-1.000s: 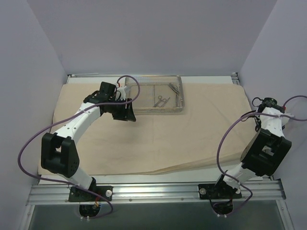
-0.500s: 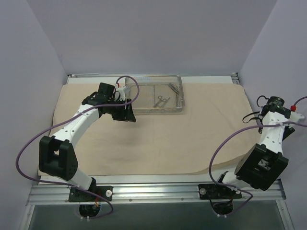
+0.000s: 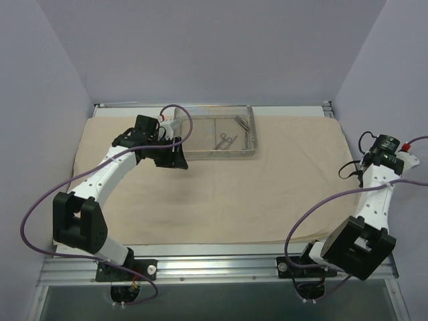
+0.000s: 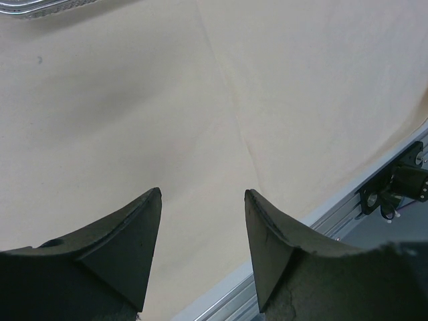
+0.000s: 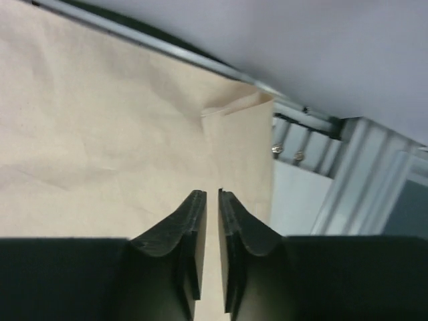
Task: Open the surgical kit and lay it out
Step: Smooth out the surgical kit at the center of the board.
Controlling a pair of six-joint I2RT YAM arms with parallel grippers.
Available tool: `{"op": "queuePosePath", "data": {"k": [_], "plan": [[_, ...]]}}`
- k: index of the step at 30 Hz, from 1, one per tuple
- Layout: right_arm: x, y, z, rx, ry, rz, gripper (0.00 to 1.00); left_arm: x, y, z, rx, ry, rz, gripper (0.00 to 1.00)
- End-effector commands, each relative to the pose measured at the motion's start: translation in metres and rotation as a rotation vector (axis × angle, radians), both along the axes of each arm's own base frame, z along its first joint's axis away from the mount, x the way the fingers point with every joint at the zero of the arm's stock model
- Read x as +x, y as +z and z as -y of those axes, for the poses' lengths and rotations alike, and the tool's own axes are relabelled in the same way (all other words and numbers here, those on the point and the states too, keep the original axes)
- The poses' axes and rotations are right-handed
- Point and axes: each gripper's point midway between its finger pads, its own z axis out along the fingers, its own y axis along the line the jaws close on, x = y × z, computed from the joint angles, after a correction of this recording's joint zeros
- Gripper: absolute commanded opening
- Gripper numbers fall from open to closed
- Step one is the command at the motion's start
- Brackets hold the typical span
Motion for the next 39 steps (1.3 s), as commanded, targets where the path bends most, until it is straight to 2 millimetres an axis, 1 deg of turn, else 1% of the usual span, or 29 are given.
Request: {"op": "queuePosePath", "data": {"k": [1,2,3,4,5,7,8,10,11,13,14,15,17,19,22,23,25,27,29,30,31,33,34,37,39], "plan": [[0.030,-0.044,-0.008,0.114,0.052,0.014,0.13,0.006,0.013,-0.004,0.004,0.003,0.048,0.62],[0.029,-0.058,-0.005,0.120,0.033,-0.034,0.05,0.006,0.012,-0.005,0.007,0.006,0.044,0.62],[0.030,-0.064,-0.004,0.118,0.019,-0.043,0.00,0.006,0.013,-0.005,0.010,0.008,0.045,0.62],[0.029,-0.074,-0.005,0.124,0.020,-0.059,0.00,0.007,0.012,-0.007,0.012,0.015,0.046,0.62],[0.037,-0.078,-0.003,0.113,0.028,-0.040,0.00,0.008,0.013,-0.007,0.011,0.017,0.045,0.62],[0.041,-0.085,-0.002,0.105,0.030,-0.023,0.00,0.011,0.012,-0.010,0.015,0.024,0.041,0.62],[0.040,-0.093,-0.001,0.097,0.023,-0.018,0.00,0.012,0.012,-0.011,0.015,0.027,0.039,0.62],[0.034,-0.098,0.003,0.070,-0.013,-0.031,0.00,0.012,0.010,-0.011,0.018,0.029,0.032,0.62],[0.027,-0.107,0.002,0.073,-0.027,-0.058,0.00,0.012,0.010,-0.011,0.018,0.029,0.031,0.62],[0.018,-0.112,0.003,0.059,-0.053,-0.086,0.00,0.012,0.010,-0.011,0.016,0.027,0.028,0.62],[0.010,-0.119,0.000,0.063,-0.071,-0.108,0.00,0.011,0.009,-0.011,0.017,0.028,0.025,0.62],[0.007,-0.122,0.000,0.067,-0.080,-0.109,0.00,0.011,0.009,-0.011,0.014,0.026,0.025,0.62],[0.008,-0.122,0.000,0.077,-0.099,-0.103,0.00,0.011,0.007,-0.010,0.012,0.026,0.024,0.62],[-0.002,-0.126,-0.002,0.083,-0.144,-0.137,0.00,0.011,0.005,-0.010,0.010,0.026,0.020,0.62],[-0.008,-0.146,-0.009,0.136,-0.153,-0.197,0.00,0.012,0.008,-0.009,0.003,0.024,0.028,0.62],[-0.016,-0.154,-0.011,0.150,-0.162,-0.248,0.00,0.012,0.010,-0.008,0.000,0.024,0.031,0.62],[-0.028,-0.158,-0.013,0.153,-0.212,-0.302,0.00,0.012,0.011,-0.007,-0.009,0.020,0.031,0.62],[-0.036,-0.157,-0.010,0.134,-0.246,-0.340,0.00,0.011,0.012,-0.006,-0.015,0.017,0.030,0.62],[-0.053,-0.152,-0.012,0.136,-0.293,-0.445,0.00,0.008,0.012,-0.006,-0.020,0.014,0.030,0.62],[-0.060,-0.147,-0.009,0.097,-0.352,-0.464,0.00,0.008,0.014,-0.006,-0.024,0.012,0.042,0.62],[-0.075,-0.142,-0.016,0.107,-0.372,-0.541,0.00,0.006,0.013,-0.006,-0.027,0.009,0.038,0.62],[-0.090,-0.131,-0.017,0.078,-0.421,-0.610,0.00,0.003,0.015,-0.003,-0.038,-0.006,0.044,0.62],[-0.101,-0.123,-0.024,0.074,-0.458,-0.651,0.00,0.002,0.016,-0.003,-0.037,-0.006,0.048,0.62],[-0.107,-0.099,-0.025,0.057,-0.468,-0.634,0.00,0.001,0.018,-0.002,-0.038,-0.010,0.064,0.62],[-0.106,-0.073,-0.023,0.029,-0.475,-0.553,0.00,0.002,0.021,-0.002,-0.037,-0.010,0.073,0.62]]}}
